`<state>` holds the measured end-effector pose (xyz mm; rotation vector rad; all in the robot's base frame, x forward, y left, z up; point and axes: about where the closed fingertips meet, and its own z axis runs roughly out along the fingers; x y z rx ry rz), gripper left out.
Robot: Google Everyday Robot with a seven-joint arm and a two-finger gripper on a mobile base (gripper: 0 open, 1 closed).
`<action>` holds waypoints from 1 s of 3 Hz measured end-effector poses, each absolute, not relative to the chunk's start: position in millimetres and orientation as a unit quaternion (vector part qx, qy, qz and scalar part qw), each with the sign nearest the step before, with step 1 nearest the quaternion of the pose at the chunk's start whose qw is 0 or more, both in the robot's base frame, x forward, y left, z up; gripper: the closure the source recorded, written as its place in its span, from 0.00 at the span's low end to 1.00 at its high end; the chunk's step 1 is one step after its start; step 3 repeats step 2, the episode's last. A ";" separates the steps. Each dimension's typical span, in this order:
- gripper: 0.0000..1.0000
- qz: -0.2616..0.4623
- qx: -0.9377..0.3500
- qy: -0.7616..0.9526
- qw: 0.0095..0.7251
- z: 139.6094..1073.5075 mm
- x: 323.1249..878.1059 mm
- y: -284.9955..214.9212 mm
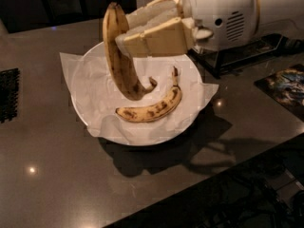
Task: Pick banana from white bowl
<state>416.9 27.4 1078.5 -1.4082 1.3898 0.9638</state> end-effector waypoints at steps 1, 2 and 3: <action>1.00 0.418 -0.562 0.565 0.436 1063.6 404.9 16.5; 1.00 0.419 -0.563 0.565 0.434 1063.4 403.8 16.6; 1.00 0.419 -0.563 0.565 0.434 1063.4 403.8 16.6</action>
Offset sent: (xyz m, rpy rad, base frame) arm -0.0108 -0.0100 -0.0132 0.0149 0.0531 0.0234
